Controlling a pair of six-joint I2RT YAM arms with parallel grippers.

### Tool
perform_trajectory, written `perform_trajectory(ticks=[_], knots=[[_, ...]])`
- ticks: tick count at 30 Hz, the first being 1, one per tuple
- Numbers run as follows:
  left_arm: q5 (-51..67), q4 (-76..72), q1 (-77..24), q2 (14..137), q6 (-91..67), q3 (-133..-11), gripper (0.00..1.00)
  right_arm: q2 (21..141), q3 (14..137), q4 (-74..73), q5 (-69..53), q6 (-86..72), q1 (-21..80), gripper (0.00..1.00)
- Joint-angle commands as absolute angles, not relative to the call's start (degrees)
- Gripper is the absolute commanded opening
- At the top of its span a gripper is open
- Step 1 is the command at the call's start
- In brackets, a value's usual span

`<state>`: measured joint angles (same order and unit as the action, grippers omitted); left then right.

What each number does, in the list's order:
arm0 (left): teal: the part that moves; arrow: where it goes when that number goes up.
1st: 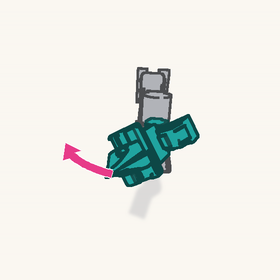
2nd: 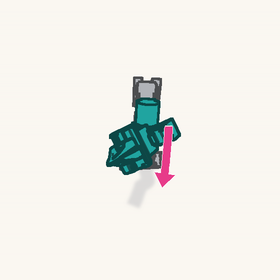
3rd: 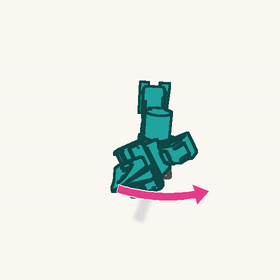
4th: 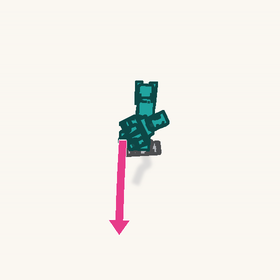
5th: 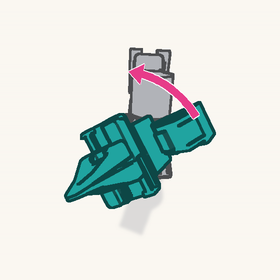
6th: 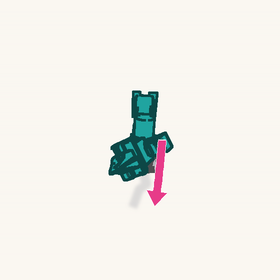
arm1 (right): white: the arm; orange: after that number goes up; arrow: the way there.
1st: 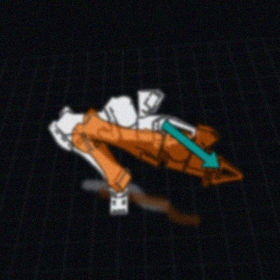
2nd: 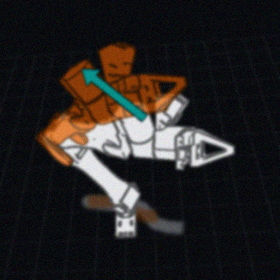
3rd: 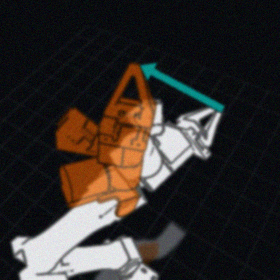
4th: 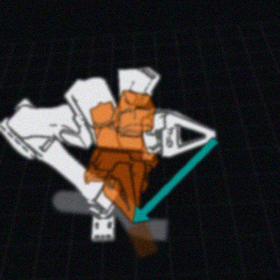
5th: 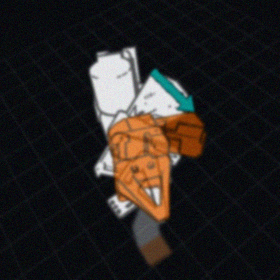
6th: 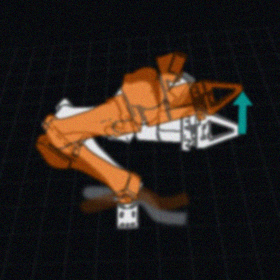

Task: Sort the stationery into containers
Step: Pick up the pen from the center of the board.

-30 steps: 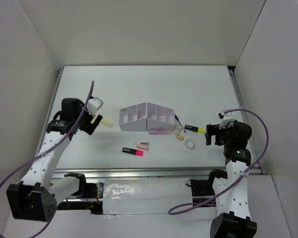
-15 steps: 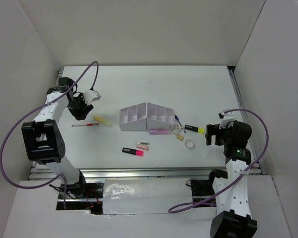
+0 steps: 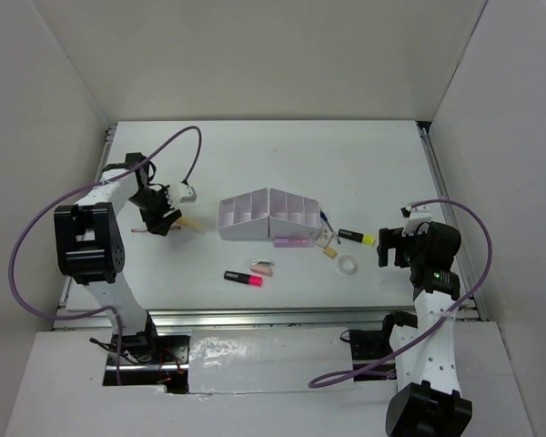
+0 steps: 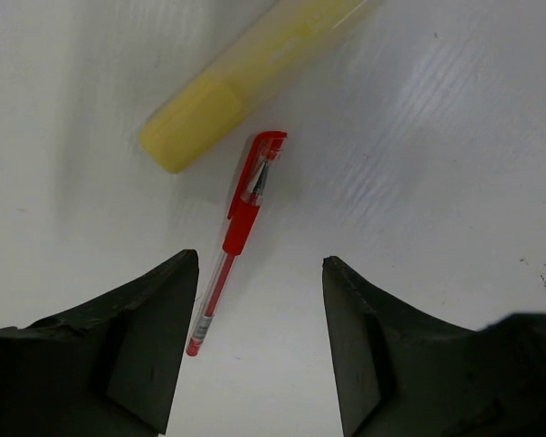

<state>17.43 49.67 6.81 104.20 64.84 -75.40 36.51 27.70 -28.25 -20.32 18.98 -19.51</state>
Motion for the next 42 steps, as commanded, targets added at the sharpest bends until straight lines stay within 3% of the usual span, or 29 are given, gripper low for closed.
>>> perform_trajectory(ticks=[1,16,25,28,29,32,36,42], knots=[[20.39,49.83,6.33,105.29,68.03,-74.53,0.69,36.56,28.21,-25.75,-19.78,19.25,-19.78,1.00],[21.36,42.28,3.52,106.35,70.31,-68.12,0.56,36.91,32.16,-26.89,-18.54,18.63,-19.78,1.00],[19.16,40.43,2.99,103.80,71.80,-62.94,0.31,38.49,35.68,-26.46,-19.07,18.98,-19.69,1.00],[18.90,40.78,3.08,100.64,71.55,-60.65,0.17,38.94,36.21,-26.37,-19.42,18.81,-19.78,1.00],[20.64,41.30,2.99,98.20,70.93,-60.47,0.08,38.85,36.47,-26.37,-19.68,18.72,-19.78,1.00],[27.57,46.83,3.95,89.87,67.51,-62.74,0.00,38.41,36.74,-26.89,-20.39,18.72,-19.69,1.00],[45.21,48.18,7.20,77.63,57.87,-67.67,0.00,37.79,36.48,-27.16,-20.92,18.63,-19.69,1.00],[65.53,32.36,6.94,63.73,42.36,-62.76,0.00,38.41,36.91,-27.16,-21.53,18.28,-19.25,1.00]])
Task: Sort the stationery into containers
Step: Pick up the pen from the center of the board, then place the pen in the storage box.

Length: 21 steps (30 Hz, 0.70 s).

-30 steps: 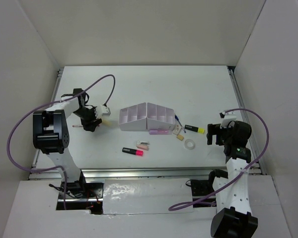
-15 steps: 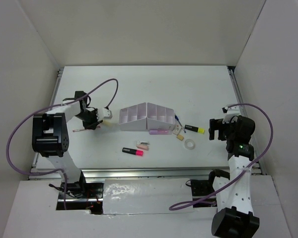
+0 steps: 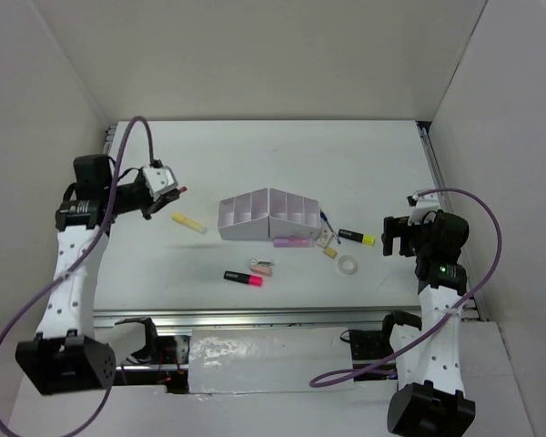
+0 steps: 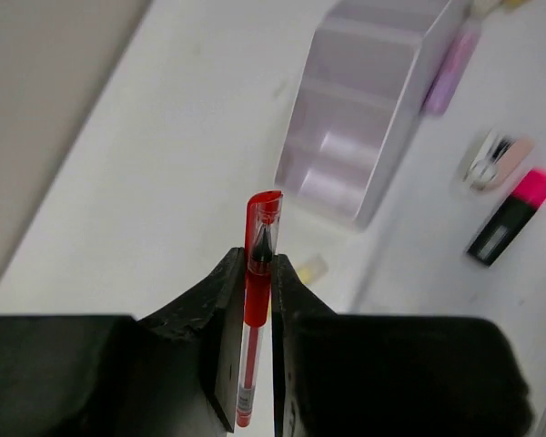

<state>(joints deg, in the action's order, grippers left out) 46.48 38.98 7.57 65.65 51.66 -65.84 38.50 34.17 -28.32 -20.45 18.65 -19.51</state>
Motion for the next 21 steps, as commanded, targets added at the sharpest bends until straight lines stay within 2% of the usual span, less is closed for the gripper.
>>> perform_trajectory(ticks=[1,2,3,4,5,7,8,10,13,17,21], knots=[[68.44,29.82,6.68,62.94,41.15,-61.97,0.00,38.84,37.18,-26.98,-21.45,17.76,-19.25,1.00],[70.03,24.66,5.90,62.67,36.35,-60.83,0.00,38.93,37.35,-26.72,-21.53,17.41,-19.34,1.00],[70.31,16.95,3.71,62.75,19.51,-57.95,0.00,39.02,37.44,-26.54,-21.62,17.23,-19.34,1.00],[69.18,1.30,2.91,62.75,10.55,-56.01,0.00,39.37,37.79,-26.46,-21.80,16.97,-19.34,1.00],[68.56,-9.04,1.25,62.58,-5.55,-51.37,0.00,39.64,37.97,-26.19,-21.88,16.79,-19.34,1.00],[63.23,-26.37,-1.39,60.84,-16.04,-46.26,0.00,40.51,38.49,-26.10,-22.06,16.44,-19.34,1.00],[60.50,-39.94,-4.02,60.04,-20.87,-42.23,0.00,40.78,38.67,-25.93,-21.97,16.26,-19.16,1.00],[52.00,-45.85,-8.84,59.33,-21.88,-40.87,0.00,41.74,39.11,-25.75,-21.62,15.74,-19.25,1.00],[45.65,-48.06,-12.65,63.17,-22.32,-41.92,0.00,43.06,39.99,-25.75,-21.62,14.86,-19.25,1.00],[39.65,-57.55,-16.61,70.03,-24.69,-43.06,0.00,44.82,40.96,-25.75,-22.06,14.33,-19.16,1.00],[37.18,-60.47,-17.14,74.96,-26.45,-44.82,0.00,45.70,42.27,-26.45,-21.62,14.85,-19.16,1.00]])
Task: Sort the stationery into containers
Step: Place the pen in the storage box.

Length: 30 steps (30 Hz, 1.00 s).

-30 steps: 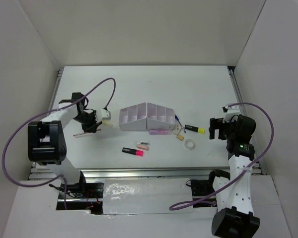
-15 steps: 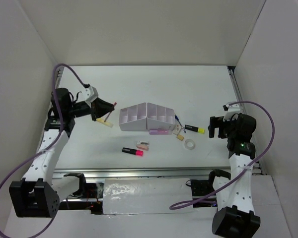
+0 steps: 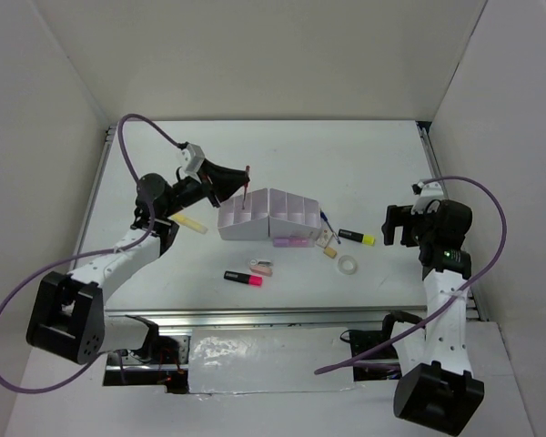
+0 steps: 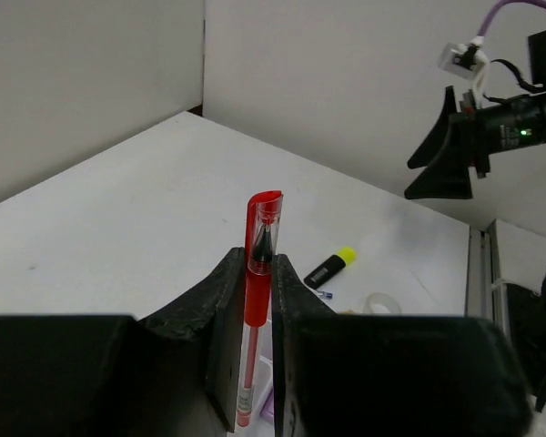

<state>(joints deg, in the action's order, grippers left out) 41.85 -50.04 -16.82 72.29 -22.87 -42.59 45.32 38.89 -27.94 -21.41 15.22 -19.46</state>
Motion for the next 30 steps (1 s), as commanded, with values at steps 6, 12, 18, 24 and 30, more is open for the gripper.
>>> perform_trajectory(ticks=[6,12,18,24,30], knots=[[36.48,-67.23,-17.14,81.64,-30.32,-46.14,0.00,47.81,44.56,-28.39,-19.95,16.34,-19.16,1.00],[34.02,-70.93,-17.31,85.51,-35.51,-46.85,0.00,48.52,43.33,-27.78,-19.25,16.96,-19.16,0.99],[33.84,-71.54,-17.58,88.24,-34.89,-45.44,0.00,49.22,43.33,-27.86,-20.38,16.43,-19.25,1.00],[33.14,-72.95,-18.28,92.02,-34.63,-43.95,0.05,53.26,47.90,-29.79,-21.80,17.84,-18.72,0.99],[33.57,-74.62,-18.28,95.45,-36.30,-43.42,0.14,54.75,49.04,-31.11,-22.50,20.04,-14.69,0.99]])
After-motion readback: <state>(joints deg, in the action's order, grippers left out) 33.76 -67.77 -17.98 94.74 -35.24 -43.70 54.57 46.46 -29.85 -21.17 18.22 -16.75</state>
